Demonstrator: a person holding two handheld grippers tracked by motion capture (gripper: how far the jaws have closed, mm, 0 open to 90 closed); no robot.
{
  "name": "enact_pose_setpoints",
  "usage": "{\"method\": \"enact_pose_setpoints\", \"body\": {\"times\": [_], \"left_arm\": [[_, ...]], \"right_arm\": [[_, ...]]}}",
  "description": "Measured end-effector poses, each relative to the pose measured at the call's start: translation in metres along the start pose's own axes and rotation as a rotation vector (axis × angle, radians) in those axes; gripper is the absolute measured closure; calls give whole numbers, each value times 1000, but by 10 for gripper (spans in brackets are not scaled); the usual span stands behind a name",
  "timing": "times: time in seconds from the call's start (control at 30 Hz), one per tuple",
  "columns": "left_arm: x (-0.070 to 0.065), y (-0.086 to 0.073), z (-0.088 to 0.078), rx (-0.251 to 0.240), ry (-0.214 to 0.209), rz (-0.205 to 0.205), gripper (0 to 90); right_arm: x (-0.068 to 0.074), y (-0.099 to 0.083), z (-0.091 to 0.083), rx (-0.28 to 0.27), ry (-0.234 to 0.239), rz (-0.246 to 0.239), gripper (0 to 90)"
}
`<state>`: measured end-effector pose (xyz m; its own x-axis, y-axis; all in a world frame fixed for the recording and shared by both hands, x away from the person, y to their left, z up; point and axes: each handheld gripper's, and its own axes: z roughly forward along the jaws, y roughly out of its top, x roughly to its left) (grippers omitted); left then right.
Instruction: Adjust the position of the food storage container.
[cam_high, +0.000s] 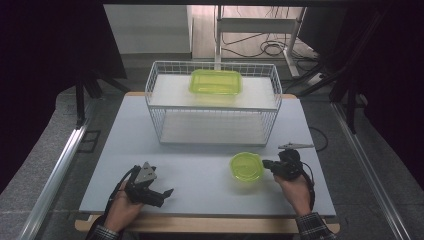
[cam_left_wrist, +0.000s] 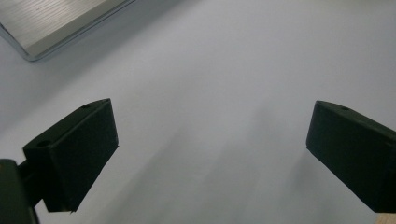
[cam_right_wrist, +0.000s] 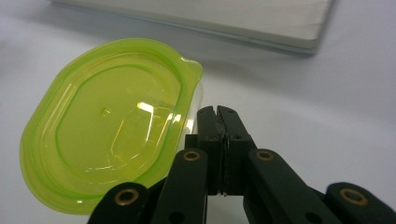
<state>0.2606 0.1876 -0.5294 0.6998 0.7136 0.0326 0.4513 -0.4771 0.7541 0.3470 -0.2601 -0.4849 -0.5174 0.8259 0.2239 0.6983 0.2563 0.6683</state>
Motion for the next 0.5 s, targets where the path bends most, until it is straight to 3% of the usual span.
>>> {"method": "enact_pose_setpoints", "body": {"times": [0.13,0.3,0.5], "left_arm": [[0,0,0,0,0,0,19],[0,0,0,0,0,-1,19],[0,0,0,1,2,1,19]], "right_arm": [[8,0,2,14,5,-25,856],[5,-3,1,27,-30,-37,858],[9,-11,10,86,2,-37,879]]}}
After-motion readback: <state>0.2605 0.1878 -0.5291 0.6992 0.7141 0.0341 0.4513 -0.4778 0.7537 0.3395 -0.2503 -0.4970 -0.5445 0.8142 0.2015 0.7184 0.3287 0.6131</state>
